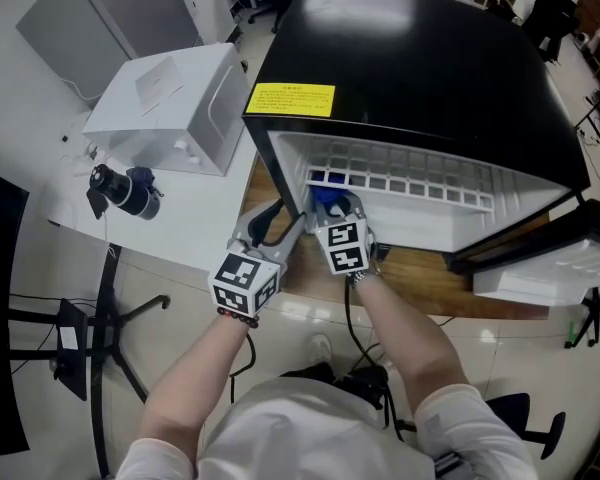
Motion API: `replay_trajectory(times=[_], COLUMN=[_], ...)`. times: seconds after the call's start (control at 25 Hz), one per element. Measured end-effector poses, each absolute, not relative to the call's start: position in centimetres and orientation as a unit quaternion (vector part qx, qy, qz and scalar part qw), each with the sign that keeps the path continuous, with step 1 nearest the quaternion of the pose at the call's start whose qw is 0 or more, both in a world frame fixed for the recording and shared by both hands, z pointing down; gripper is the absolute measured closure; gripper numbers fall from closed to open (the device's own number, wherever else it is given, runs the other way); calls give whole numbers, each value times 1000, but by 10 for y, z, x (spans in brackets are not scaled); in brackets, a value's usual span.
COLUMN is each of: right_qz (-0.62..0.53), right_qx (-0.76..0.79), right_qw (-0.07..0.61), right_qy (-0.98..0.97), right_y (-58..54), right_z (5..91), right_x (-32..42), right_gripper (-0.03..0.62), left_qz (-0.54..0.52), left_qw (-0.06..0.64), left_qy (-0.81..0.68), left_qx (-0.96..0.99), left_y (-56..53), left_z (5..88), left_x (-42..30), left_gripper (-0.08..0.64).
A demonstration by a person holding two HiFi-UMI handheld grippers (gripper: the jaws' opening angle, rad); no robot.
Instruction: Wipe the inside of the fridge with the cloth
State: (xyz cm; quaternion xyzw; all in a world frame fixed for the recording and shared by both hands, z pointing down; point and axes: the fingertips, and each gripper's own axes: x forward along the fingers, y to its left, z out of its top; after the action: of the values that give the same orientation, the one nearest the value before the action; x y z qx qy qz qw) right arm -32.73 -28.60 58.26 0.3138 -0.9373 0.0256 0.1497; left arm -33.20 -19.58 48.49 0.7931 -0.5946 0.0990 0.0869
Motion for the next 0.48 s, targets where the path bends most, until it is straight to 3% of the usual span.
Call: replay_trajectory(times=[0.48], right_qz=[42], right_qx=[356], right_qw=[140], right_qy=[-923], right_y=[-326], right_z=[594], right_x=[-335], right_gripper=[532], left_qz=[93], left_qw=[75], left_qy=[-593], left_qx=[796], left_y=[-196], left_z=[485], left_x=[-332], left_gripper=[390])
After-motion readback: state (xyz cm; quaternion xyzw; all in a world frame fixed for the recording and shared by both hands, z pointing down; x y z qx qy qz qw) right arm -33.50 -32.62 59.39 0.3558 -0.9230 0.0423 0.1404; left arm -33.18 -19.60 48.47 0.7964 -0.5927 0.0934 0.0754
